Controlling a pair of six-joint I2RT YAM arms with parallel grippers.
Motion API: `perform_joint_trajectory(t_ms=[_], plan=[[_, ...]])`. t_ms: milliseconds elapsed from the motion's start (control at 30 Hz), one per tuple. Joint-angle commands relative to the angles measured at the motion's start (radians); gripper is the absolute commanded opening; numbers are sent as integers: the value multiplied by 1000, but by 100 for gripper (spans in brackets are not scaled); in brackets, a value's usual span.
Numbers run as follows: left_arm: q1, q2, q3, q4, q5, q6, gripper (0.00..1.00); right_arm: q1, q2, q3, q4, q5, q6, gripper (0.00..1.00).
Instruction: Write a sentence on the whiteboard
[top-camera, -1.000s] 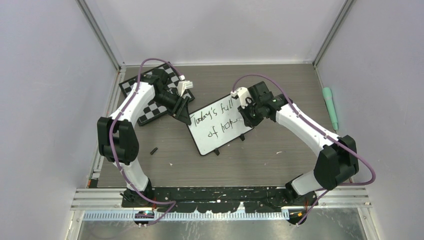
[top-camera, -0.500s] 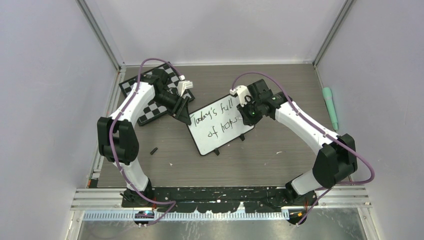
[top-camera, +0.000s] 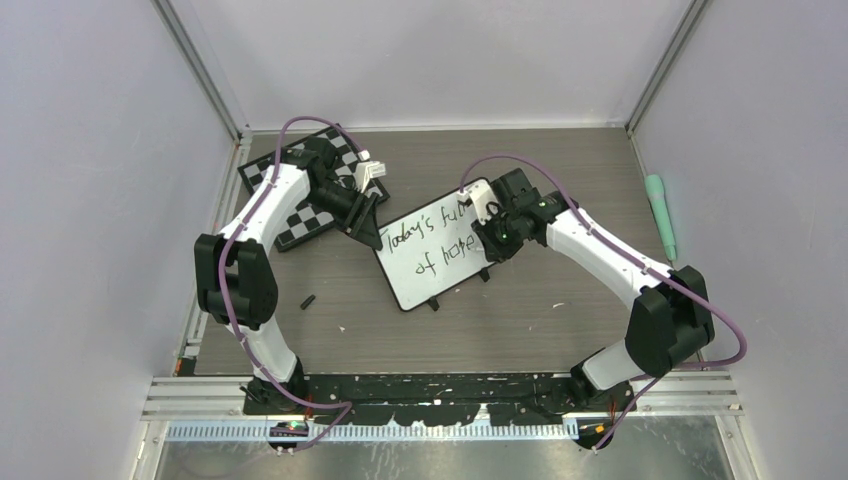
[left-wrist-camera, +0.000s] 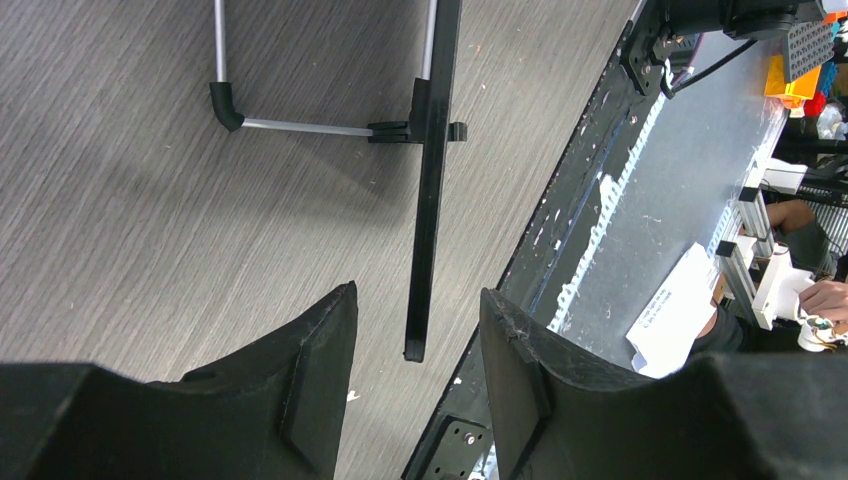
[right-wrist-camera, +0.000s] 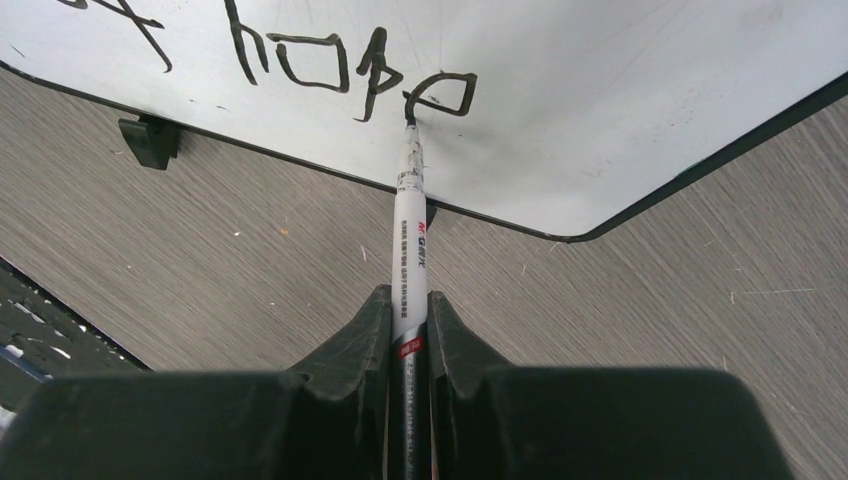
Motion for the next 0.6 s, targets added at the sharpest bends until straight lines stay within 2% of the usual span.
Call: perform_joint_trajectory(t_ms=[0,567], plan=[[-5,-17,34,-6,7,6,50,-1,-11,-15,52,30,-9,0],[-4,-23,33,-5,11,5,50,-45,-48,49,-5,20,-38,0]])
